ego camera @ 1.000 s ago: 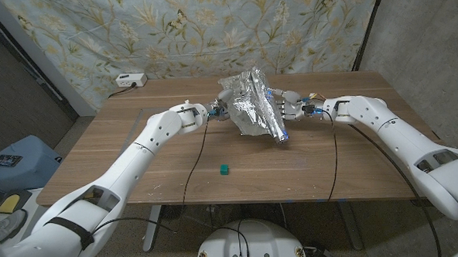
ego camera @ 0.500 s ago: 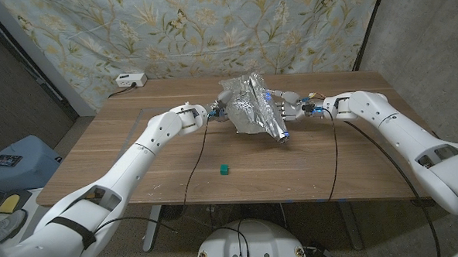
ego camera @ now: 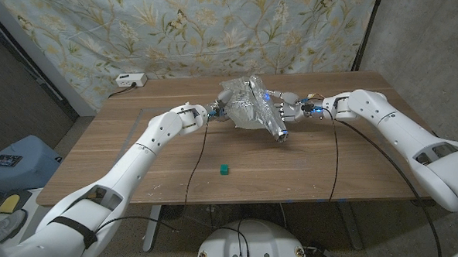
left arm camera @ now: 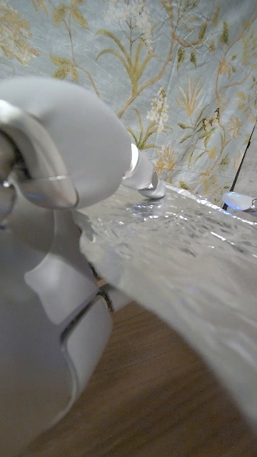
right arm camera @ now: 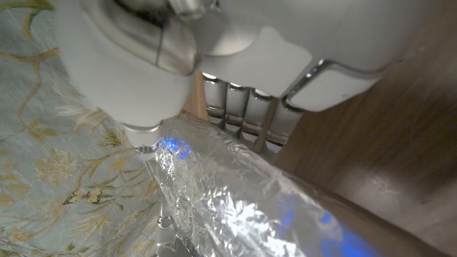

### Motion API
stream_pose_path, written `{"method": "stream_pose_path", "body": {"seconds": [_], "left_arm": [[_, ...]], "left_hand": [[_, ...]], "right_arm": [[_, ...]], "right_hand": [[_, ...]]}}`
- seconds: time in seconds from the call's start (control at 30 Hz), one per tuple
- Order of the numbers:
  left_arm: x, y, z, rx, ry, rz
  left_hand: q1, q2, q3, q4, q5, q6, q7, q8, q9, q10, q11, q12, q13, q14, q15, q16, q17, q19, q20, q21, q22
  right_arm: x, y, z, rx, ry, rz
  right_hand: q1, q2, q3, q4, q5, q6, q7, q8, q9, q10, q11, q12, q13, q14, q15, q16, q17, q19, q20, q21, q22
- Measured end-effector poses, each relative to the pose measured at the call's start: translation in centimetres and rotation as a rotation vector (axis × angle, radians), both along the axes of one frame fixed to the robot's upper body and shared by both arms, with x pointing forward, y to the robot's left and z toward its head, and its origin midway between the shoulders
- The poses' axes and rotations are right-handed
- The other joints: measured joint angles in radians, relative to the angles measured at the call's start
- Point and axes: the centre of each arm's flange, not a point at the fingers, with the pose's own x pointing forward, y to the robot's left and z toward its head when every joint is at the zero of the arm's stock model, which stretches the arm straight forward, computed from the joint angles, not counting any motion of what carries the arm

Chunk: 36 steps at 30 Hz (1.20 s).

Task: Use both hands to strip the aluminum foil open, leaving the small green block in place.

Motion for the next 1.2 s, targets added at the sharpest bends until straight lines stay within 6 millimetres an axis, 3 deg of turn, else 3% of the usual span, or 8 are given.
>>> {"method": "stream_pose_path", "body": {"seconds": [1.2], "left_arm": [[-0.6,0.3,0.4,0.008,-0.017,0.0]], "left_hand": [[0.0,0.0,0.0,0.0,-0.007,-0.001,-0.001,0.0,-0.003,0.0,0.0,0.0,0.002,0.009,-0.002,-0.008,0.005,-0.005,-0.006,0.014,-0.001]], "right_arm": [[-0.4,1.3,-1.4,0.196,0.06,0.075]], "right_hand": [[0.009,0.009,0.011,-0.011,0.006,0.012,-0.004,0.017,0.0,0.017,-0.012,0.0,0.006,0.028,-0.028,-0.004,-0.002,0.025,-0.022,0.003,0.0]]}}
